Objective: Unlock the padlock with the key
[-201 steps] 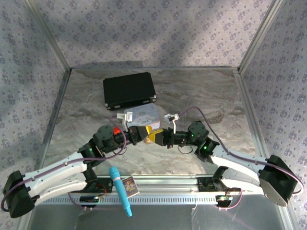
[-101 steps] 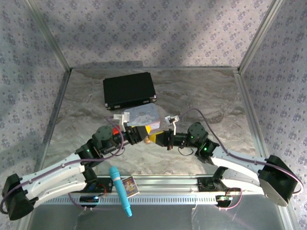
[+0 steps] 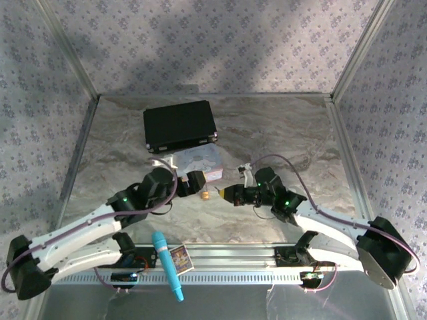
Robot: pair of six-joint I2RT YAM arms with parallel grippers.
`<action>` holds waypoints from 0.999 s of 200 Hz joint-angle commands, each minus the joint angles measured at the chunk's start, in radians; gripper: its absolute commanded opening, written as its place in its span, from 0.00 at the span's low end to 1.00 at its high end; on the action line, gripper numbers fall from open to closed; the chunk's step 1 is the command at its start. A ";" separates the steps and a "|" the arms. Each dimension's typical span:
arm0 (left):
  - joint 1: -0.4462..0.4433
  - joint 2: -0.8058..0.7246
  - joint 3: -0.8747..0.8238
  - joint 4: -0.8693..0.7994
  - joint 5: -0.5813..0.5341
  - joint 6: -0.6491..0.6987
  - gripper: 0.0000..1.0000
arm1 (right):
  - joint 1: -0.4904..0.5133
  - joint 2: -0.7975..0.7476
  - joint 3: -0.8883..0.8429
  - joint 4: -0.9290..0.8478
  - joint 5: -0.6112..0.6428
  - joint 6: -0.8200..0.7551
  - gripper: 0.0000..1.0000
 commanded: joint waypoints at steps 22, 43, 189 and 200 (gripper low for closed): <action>0.010 0.173 0.014 0.014 -0.011 0.036 0.94 | -0.005 0.033 0.043 -0.177 0.110 -0.024 0.00; 0.033 0.277 0.022 0.082 0.037 0.029 0.91 | 0.008 0.052 0.049 -0.153 0.087 -0.033 0.00; 0.051 0.678 0.021 0.388 0.003 0.025 0.53 | 0.052 0.104 0.010 -0.120 0.148 -0.018 0.00; 0.043 0.689 0.023 0.383 -0.007 0.018 0.51 | 0.053 0.109 0.009 -0.118 0.152 -0.017 0.00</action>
